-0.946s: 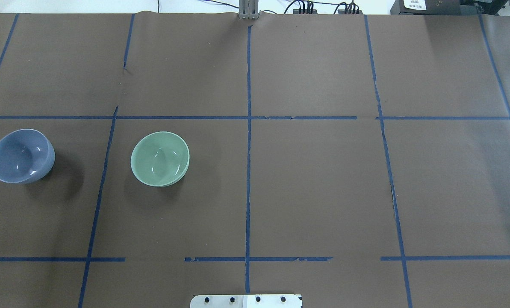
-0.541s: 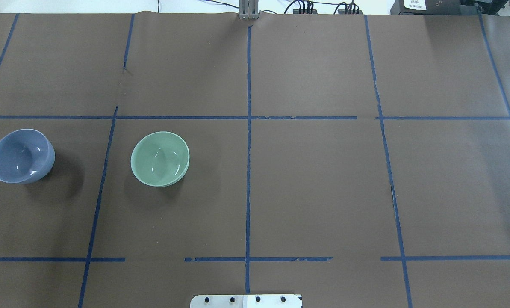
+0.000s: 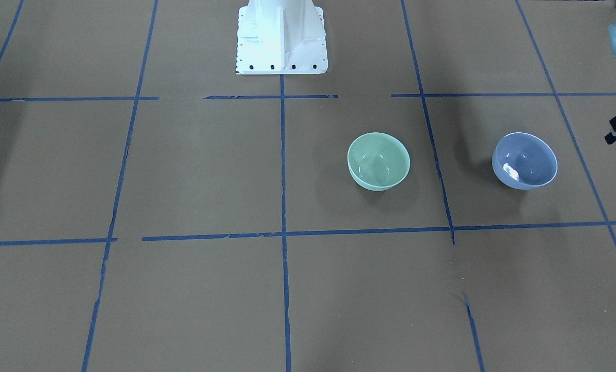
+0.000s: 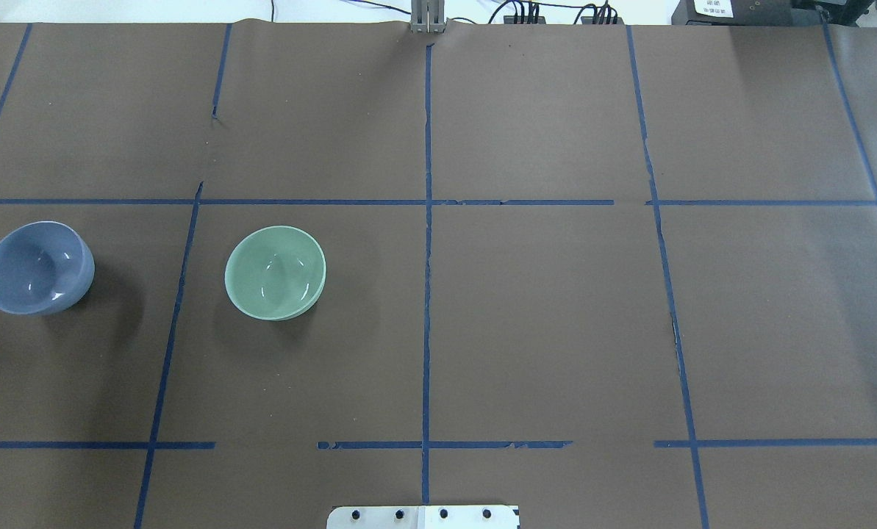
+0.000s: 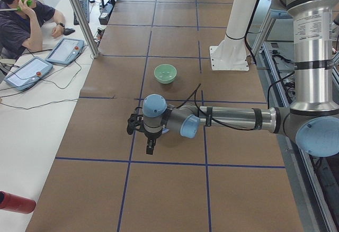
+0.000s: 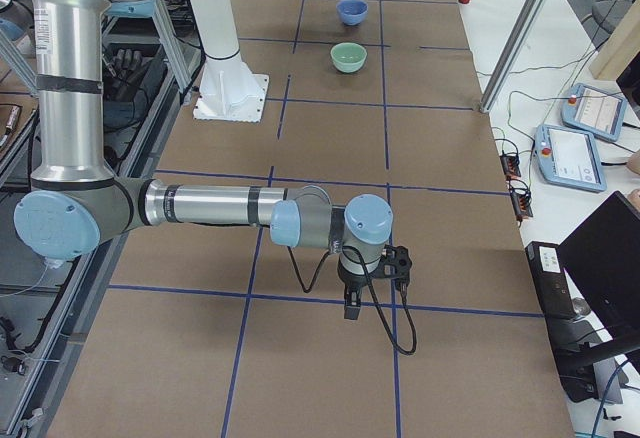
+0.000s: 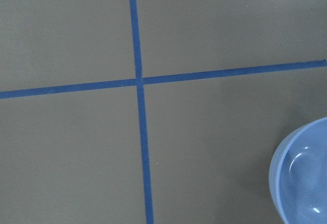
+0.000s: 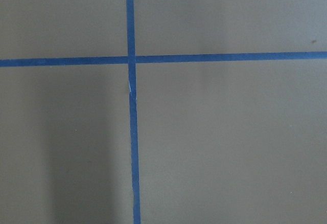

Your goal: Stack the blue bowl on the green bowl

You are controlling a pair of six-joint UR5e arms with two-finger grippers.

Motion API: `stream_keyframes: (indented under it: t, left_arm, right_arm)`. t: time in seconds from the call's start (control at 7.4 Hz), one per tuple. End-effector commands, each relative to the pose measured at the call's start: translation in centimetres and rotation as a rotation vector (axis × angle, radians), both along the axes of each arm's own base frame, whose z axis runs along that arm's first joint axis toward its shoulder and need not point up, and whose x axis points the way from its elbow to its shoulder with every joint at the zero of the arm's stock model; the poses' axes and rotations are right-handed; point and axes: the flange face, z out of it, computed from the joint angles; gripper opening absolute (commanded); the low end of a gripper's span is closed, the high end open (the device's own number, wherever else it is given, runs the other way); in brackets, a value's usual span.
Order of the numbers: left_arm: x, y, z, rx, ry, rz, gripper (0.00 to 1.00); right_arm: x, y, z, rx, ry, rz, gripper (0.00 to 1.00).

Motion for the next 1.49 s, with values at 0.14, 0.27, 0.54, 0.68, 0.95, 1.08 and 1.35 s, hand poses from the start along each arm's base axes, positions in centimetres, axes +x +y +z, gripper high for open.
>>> stream_keyframes:
  t: [0.14, 0.27, 0.54, 0.68, 0.95, 1.08, 1.35]
  left_arm:
    - [7.0, 0.6, -0.5, -0.054, -0.002, -0.076, 1.00]
    - [8.6, 0.9, -1.0, -0.065, 0.022, -0.086, 1.00]
    - [10.3, 1.4, 0.1, -0.074, 0.035, -0.072, 0.98]
    - [10.4, 1.5, 1.0, -0.065, 0.039, -0.069, 0.88]
    - [10.5, 1.5, 1.3, -0.070, 0.040, -0.069, 0.54]
    - [10.6, 1.4, 0.9, -0.074, 0.051, -0.062, 0.08]
    - [10.7, 1.5, 0.6, -0.081, 0.066, -0.050, 0.00]
  right_arm:
    - [0.0, 0.0, 0.0, 0.000, 0.000, 0.000, 1.00]
    - [0.0, 0.0, 0.0, -0.001, 0.000, 0.001, 1.00]
    - [0.1, 0.0, 0.0, -0.001, 0.000, 0.002, 1.00]
    - [0.0, 0.0, 0.0, 0.000, 0.000, 0.000, 1.00]
    - [0.1, 0.0, 0.0, -0.001, 0.000, 0.002, 1.00]
    - [0.1, 0.0, 0.0, 0.000, 0.000, 0.001, 1.00]
    - [0.0, -0.1, -0.1, 0.001, 0.000, 0.001, 1.00]
